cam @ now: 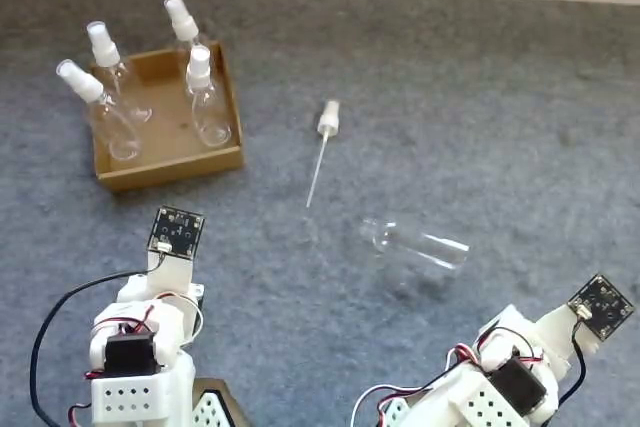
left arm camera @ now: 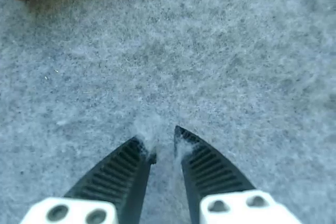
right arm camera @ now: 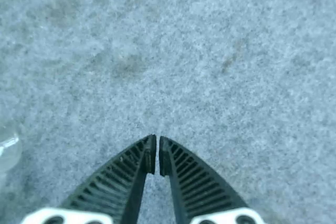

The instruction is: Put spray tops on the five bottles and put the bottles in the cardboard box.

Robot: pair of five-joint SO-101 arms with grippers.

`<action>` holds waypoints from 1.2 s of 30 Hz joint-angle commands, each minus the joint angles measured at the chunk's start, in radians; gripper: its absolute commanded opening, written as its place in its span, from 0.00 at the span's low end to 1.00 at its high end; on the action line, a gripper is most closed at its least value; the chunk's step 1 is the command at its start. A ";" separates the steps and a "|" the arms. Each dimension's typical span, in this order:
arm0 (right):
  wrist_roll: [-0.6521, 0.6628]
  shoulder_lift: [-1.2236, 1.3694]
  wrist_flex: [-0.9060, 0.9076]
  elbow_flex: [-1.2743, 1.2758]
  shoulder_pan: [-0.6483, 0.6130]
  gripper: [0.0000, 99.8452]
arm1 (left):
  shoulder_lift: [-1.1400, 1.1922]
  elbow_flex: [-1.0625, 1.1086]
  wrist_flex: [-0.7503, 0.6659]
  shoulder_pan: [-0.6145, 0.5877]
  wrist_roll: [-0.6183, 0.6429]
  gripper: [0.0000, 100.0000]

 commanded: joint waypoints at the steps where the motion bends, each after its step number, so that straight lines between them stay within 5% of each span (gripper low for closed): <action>1: -0.003 -0.013 0.004 0.117 0.012 0.01 | -0.008 0.021 -0.006 0.007 -0.009 0.01; 29: -0.003 -0.013 0.004 0.117 0.012 0.01 | -0.012 0.021 -0.094 0.004 -0.017 0.01; 36: -0.003 -0.013 0.004 0.117 0.012 0.01 | -0.012 -0.025 -0.147 -0.001 -0.218 0.01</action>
